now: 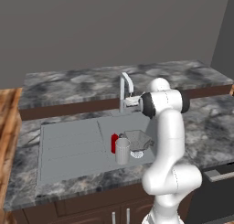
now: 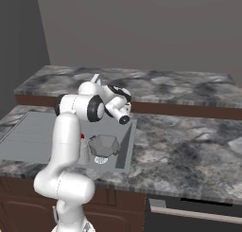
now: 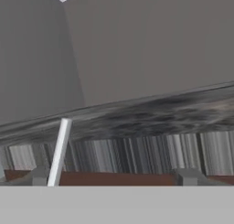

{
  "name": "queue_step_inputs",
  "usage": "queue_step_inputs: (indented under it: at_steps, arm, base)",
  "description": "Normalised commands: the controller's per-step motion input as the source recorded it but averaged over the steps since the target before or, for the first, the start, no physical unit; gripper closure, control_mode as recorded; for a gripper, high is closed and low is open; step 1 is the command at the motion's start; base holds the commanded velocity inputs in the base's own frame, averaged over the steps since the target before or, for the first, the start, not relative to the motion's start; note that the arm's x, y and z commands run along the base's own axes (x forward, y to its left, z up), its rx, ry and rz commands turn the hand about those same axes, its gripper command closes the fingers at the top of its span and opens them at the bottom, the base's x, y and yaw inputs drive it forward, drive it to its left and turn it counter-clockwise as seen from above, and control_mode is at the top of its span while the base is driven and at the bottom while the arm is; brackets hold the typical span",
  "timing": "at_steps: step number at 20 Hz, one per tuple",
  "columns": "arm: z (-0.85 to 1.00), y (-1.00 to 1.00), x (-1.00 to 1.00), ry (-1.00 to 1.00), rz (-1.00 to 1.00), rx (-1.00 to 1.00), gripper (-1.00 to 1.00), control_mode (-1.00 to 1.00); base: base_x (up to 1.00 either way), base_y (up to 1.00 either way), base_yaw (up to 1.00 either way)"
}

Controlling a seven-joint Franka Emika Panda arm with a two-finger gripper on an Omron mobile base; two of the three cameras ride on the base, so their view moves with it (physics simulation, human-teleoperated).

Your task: Pick the glass cup and colander and place them in the sink. Then turn on the water.

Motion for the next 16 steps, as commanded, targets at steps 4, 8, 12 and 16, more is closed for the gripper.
queue_step_inputs:
  at_steps: [4,8,12,16]
  arm:
    - [-0.97,-0.68,-0.08,0.13,-0.11,0.0,-1.0,-1.0]
    - [-1.0,-0.97,0.0,0.17,-0.04,0.05,-1.0,-1.0]
    - [-1.0,-1.0,0.0,0.15,0.0,0.09,-1.0,-1.0]
    - [-0.91,-1.0,-0.01,0.09,0.04,0.11,-1.0,-1.0]
  base:
    - [0.0,0.0,0.0]
    - [0.0,0.0,0.0]
    - [0.0,0.0,0.0]
    - [0.0,0.0,0.0]
